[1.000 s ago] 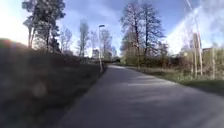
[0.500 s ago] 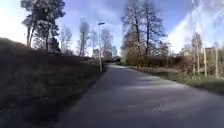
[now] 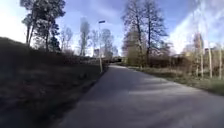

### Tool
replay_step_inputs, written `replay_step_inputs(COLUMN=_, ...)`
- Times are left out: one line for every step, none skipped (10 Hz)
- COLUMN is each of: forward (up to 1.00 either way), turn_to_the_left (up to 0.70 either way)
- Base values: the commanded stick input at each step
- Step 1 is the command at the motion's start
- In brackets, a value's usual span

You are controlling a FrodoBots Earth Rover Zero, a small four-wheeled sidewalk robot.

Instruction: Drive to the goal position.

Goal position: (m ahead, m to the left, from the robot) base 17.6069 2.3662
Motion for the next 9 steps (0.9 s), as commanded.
replay_step_inputs(forward=1.00, turn_to_the_left=0.00)
replay_step_inputs(forward=1.00, turn_to_the_left=0.00)
replay_step_inputs(forward=1.00, turn_to_the_left=0.00)
replay_step_inputs(forward=1.00, turn_to_the_left=0.00)
replay_step_inputs(forward=1.00, turn_to_the_left=0.00)
replay_step_inputs(forward=1.00, turn_to_the_left=0.00)
replay_step_inputs(forward=1.00, turn_to_the_left=0.00)
replay_step_inputs(forward=1.00, turn_to_the_left=0.00)
replay_step_inputs(forward=1.00, turn_to_the_left=0.00)
